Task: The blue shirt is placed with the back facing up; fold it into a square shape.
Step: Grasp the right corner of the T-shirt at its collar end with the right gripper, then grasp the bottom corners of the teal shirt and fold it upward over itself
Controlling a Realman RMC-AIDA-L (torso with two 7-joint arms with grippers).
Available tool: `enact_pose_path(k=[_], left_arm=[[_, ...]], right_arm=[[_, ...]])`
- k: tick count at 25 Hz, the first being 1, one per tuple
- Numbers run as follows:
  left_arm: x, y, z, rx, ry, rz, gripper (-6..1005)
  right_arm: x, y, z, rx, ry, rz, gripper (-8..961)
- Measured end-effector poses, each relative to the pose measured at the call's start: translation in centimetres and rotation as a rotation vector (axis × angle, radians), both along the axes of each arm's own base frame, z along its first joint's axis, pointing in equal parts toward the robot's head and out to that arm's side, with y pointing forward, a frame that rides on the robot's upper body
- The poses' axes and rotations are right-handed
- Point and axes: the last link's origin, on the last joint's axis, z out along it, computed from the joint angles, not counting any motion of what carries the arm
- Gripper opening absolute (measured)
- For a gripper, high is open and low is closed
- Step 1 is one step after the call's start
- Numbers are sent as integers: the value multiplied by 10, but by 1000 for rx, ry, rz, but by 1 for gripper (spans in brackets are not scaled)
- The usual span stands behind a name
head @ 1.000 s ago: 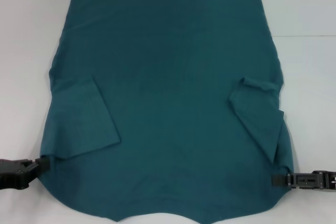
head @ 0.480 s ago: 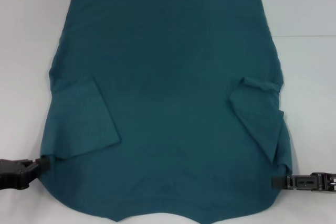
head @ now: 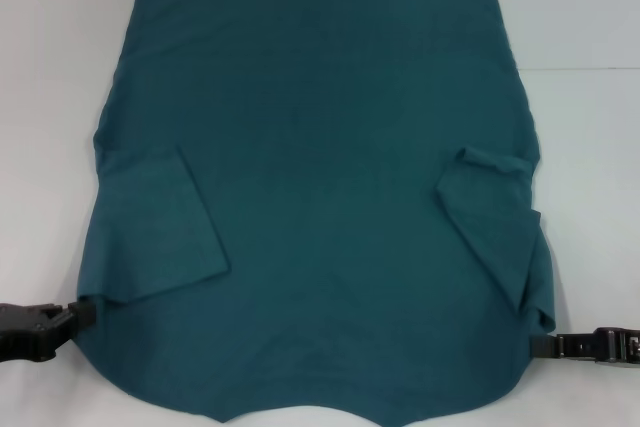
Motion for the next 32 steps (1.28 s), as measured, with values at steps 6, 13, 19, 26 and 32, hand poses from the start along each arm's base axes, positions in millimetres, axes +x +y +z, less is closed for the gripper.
enact_pose_path(k=[6,13,19,26,32], left_arm=[[0,0,0,-1,1,-1,4],[1,1,0,0,1,-3,5],[0,-1,0,-7,-7,8,6],[-1,-9,-1,-69,-25,49,6],[-3,-15,0,-108,-26,86,7]], right_arm=[[1,-1,0,1,-1,-6,182],[3,-3,0,7,-4,-5,58],[7,-10,1,13,-4,21,57],[10,-22,7,38,18,71,58],[14,-32,11,45,21,108,57]])
